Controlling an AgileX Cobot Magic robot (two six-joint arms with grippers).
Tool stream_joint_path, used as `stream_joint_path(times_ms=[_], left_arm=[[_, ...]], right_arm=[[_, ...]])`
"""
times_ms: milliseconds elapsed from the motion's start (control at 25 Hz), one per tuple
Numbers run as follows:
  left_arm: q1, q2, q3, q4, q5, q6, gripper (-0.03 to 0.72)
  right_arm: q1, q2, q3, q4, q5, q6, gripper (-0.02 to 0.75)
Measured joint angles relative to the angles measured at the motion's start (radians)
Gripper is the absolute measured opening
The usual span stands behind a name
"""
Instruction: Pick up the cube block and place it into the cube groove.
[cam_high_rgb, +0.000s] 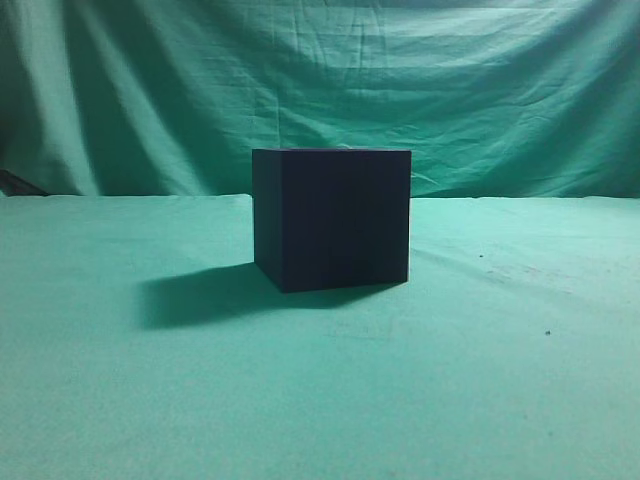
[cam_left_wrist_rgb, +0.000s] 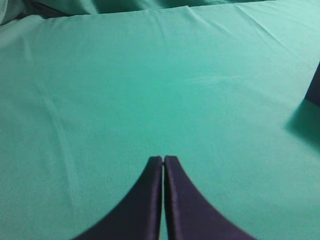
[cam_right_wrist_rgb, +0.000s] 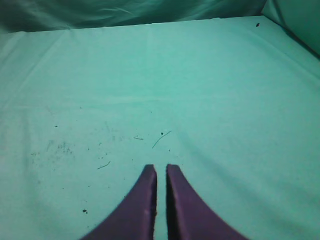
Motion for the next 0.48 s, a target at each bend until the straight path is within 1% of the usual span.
stream_joint_path(times_ms=[480], left_arm=[[0.000,0.000,0.000,0.000,0.000,0.000,0.000]], right_arm=[[0.000,0.000,0.000,0.014,0.000,0.000,0.050]])
